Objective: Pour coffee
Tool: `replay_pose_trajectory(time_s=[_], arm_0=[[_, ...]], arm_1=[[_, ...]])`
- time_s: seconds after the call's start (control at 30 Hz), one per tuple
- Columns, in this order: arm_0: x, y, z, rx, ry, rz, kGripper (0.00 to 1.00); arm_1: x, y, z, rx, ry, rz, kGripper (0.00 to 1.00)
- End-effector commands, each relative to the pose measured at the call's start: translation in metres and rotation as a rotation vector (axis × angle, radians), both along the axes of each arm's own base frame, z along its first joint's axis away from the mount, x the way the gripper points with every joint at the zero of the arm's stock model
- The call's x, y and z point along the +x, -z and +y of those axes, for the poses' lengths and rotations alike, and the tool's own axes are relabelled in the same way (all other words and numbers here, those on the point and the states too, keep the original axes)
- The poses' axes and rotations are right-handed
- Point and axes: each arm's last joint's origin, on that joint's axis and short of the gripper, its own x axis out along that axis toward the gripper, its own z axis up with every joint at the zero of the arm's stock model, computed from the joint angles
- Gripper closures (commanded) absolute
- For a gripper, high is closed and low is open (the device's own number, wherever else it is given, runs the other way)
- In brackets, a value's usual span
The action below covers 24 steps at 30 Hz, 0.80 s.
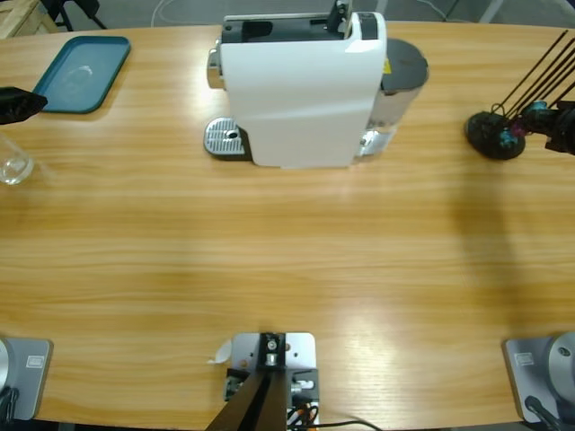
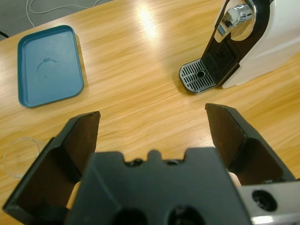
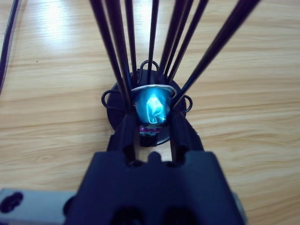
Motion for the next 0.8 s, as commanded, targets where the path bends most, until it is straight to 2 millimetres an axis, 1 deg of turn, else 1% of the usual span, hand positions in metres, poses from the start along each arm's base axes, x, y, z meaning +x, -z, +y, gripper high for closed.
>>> replay_pose_trajectory(time_s=[0.03, 0.1, 0.13, 0.23, 0.43, 0.63, 0.7, 0.73, 0.8], arm_0=[[0.004, 0.017, -0.005, 0.045, -0.01, 0.043, 0.027], [0.004, 0.017, -0.005, 0.044, -0.009, 0.042, 0.027], [0.004, 0.017, -0.005, 0.044, -0.009, 0.042, 0.027], [0.004, 0.017, -0.005, 0.042, -0.009, 0.041, 0.027], [0.005, 0.018, -0.006, 0.038, -0.008, 0.041, 0.027], [0.004, 0.019, -0.005, 0.038, -0.009, 0.042, 0.027], [0.004, 0.019, -0.005, 0.036, -0.01, 0.042, 0.027], [0.004, 0.019, -0.005, 0.034, -0.01, 0.04, 0.027], [0.004, 0.019, -0.006, 0.031, -0.01, 0.038, 0.027]], arm_1=[[-0.001, 0.011, -0.003, -0.014, 0.004, 0.036, 0.804], [-0.002, 0.01, -0.003, -0.013, 0.004, 0.032, 0.903], [-0.003, 0.009, -0.003, -0.014, 0.005, 0.028, 0.911], [-0.008, 0.004, -0.004, -0.011, 0.007, 0.005, 0.913], [-0.019, -0.015, -0.005, 0.002, 0.013, -0.087, 0.911], [-0.022, -0.026, -0.006, 0.01, 0.025, -0.121, 0.911], [-0.028, -0.029, -0.007, 0.003, 0.034, -0.113, 0.911], [-0.03, -0.032, -0.007, 0.003, 0.037, -0.117, 0.911], [-0.031, -0.045, -0.008, -0.001, 0.045, -0.136, 0.911]])
